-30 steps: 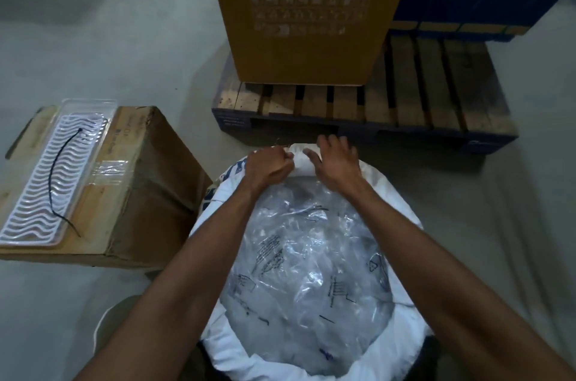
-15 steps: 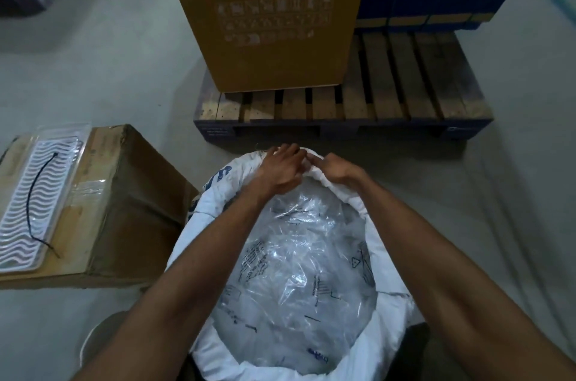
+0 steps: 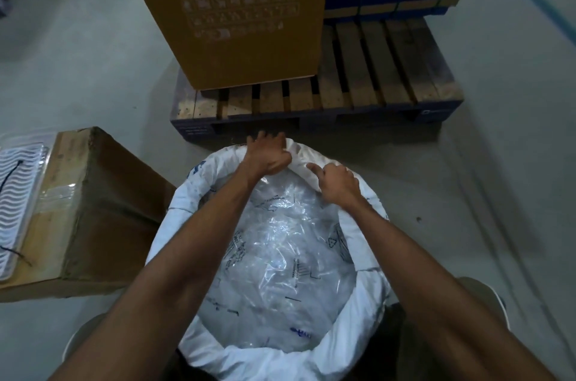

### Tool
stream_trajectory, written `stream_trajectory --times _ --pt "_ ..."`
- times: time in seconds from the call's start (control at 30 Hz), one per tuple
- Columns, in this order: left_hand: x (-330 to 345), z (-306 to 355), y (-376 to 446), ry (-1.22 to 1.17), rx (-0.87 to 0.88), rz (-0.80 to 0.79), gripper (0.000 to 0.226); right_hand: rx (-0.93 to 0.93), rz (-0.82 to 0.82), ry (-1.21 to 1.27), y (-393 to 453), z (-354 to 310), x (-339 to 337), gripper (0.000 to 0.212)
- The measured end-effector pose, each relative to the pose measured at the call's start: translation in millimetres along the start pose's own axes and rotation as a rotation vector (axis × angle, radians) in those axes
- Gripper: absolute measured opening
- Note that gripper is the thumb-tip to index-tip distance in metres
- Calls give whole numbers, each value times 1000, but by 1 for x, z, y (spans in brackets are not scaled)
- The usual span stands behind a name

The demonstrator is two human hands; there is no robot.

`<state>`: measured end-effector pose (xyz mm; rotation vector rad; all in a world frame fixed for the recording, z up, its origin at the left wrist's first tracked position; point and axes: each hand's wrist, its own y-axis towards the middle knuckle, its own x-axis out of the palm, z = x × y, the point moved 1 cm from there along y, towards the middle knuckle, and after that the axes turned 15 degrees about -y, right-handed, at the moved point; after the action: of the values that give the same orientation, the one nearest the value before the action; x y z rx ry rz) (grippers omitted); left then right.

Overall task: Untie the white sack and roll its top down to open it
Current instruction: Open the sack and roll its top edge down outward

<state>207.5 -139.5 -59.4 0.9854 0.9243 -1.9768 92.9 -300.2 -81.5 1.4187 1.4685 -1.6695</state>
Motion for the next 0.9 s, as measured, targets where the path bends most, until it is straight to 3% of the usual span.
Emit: stream_trajectory --times 0.13,0.23,0.3,0.43,0.5,0.63,0.7,0.8,0.9 --pt "25 20 -23 98 399 -55 55 -67 -168 323 24 11 -4 67" --pt "41 21 -21 176 419 -76 57 -14 -270 521 22 28 -7 68" --pt "44 21 -16 258 394 -84 53 43 -174 595 8 36 -8 71" --pt "47 25 -9 324 296 -128 49 116 74 353 -30 50 16 63" --pt "49 33 -7 347 236 -156 54 181 122 247 -47 50 25 65" --pt "47 40 -9 334 183 -179 61 158 196 83 -56 47 20 48" --pt "45 40 -16 203 252 -118 61 194 168 232 -54 47 16 45" --pt "54 42 -32 126 528 -45 66 239 109 583 -46 53 10 45" --pt "68 47 -42 168 581 -56 77 284 -38 789 -45 61 7 46"
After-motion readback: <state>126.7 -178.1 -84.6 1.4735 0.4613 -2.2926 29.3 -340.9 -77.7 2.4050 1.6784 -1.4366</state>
